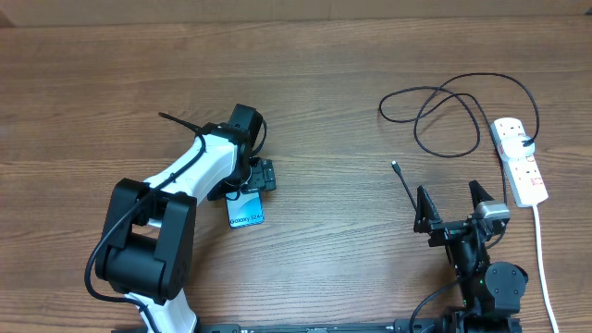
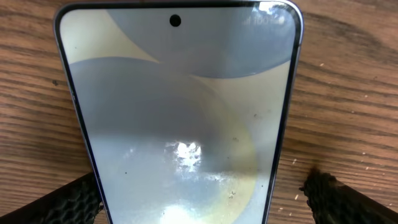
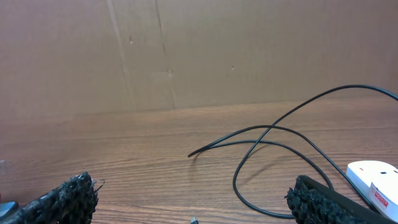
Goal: Plug charger to phone and switch on socket
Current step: 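Close the left gripper on the smartphone's top edge, then lift the smartphone with the left gripper and tilt it upright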
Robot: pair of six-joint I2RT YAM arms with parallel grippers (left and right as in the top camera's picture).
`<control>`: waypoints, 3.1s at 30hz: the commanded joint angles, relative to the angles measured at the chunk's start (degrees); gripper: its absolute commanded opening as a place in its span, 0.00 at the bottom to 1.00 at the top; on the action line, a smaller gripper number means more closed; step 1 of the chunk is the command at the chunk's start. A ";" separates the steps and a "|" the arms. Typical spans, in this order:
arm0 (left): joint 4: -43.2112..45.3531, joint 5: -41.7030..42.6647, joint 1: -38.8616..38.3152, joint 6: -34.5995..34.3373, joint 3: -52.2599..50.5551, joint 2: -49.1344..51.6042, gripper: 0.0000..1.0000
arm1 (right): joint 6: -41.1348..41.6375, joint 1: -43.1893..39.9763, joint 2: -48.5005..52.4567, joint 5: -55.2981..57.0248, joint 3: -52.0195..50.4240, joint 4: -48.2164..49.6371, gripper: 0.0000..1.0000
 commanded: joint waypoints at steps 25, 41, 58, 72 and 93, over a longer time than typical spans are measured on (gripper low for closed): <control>-0.85 -1.09 3.58 2.78 -5.66 7.98 0.90 | 0.15 0.33 -0.46 0.24 -0.59 0.31 1.00; 0.44 -0.68 3.56 2.56 -5.66 7.98 0.70 | 0.15 0.33 -0.46 0.22 -0.59 0.31 1.00; -0.87 0.63 3.58 2.56 -4.52 7.96 0.57 | 0.15 0.33 -0.46 0.24 -0.59 0.31 1.00; -10.43 0.61 3.58 2.62 6.71 7.96 0.51 | 0.15 0.33 -0.46 0.24 -0.59 0.31 1.00; -18.10 2.34 3.58 2.64 13.51 7.96 0.51 | 0.15 0.33 -0.46 0.22 -0.59 0.31 1.00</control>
